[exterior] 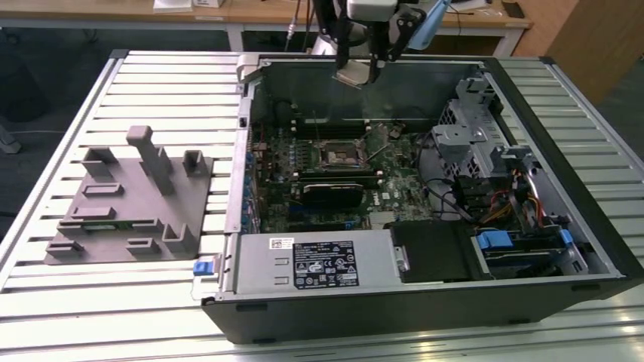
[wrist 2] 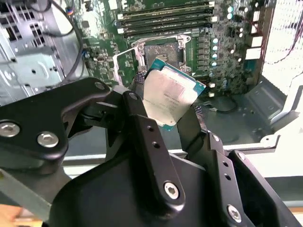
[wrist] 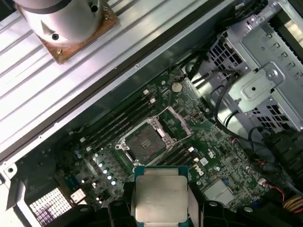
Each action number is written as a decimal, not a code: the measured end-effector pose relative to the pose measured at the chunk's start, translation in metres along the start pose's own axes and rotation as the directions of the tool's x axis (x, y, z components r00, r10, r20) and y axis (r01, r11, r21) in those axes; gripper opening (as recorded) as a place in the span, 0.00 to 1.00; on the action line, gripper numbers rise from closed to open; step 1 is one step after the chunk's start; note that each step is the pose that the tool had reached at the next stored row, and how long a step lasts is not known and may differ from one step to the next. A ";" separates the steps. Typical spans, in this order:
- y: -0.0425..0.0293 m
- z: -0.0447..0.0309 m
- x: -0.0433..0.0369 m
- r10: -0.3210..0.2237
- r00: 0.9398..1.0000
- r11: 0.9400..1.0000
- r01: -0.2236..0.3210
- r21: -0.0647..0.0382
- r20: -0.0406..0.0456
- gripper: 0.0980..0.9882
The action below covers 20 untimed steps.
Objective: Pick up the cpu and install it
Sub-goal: 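Place the cpu into insertion slot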
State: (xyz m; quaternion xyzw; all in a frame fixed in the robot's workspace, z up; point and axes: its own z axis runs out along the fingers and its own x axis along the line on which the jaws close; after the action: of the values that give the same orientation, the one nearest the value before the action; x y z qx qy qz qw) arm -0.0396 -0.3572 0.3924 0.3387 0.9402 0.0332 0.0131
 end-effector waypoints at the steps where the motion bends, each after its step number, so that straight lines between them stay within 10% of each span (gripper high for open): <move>1: 0.0000 0.0005 0.0000 0.018 1.000 1.000 -0.018 0.000 0.001 0.48; 20: 0.0060 0.0093 0.0056 0.225 0.974 0.974 -0.225 -0.001 0.016 0.48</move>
State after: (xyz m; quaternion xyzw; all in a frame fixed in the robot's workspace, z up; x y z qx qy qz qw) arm -0.0396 -0.3485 0.3835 0.4433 0.8957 0.0313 0.0164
